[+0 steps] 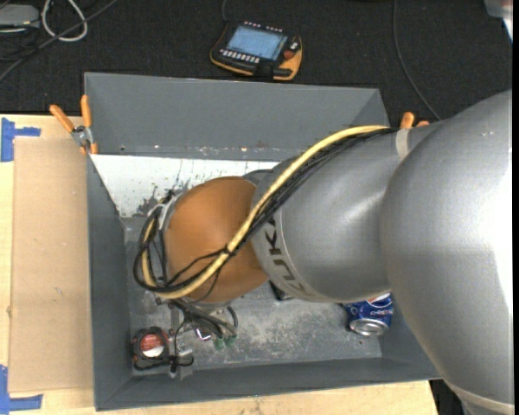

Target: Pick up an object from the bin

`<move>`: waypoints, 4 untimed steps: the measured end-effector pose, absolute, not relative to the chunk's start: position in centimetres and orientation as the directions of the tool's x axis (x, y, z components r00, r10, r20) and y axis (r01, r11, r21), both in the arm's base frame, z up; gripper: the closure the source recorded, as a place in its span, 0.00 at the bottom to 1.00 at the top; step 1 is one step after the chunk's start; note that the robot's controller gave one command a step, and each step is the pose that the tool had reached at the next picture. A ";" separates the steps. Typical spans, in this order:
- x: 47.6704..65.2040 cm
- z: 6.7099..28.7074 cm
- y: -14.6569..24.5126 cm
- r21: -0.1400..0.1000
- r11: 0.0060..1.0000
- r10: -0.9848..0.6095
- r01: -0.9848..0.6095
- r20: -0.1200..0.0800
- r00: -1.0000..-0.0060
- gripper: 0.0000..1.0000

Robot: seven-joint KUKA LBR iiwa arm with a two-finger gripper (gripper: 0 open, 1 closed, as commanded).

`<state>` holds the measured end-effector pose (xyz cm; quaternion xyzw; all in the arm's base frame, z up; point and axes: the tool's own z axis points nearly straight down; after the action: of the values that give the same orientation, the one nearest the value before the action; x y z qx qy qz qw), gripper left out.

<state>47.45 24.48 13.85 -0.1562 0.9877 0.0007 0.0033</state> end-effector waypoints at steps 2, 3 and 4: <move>47.8 7.4 24.6 -0.007 0.723 -0.691 -0.691 -0.030 -0.722 0.00; 47.9 7.5 24.5 0.007 0.991 -0.131 -0.132 -0.020 -0.991 1.00; 47.9 7.5 24.5 0.007 0.992 -0.128 -0.128 -0.019 -0.992 1.00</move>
Offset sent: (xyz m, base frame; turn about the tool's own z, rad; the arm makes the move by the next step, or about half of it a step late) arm -0.0028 -0.0022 -0.0685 -0.5162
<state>47.95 24.52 7.50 -0.0641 0.9979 0.0041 0.0095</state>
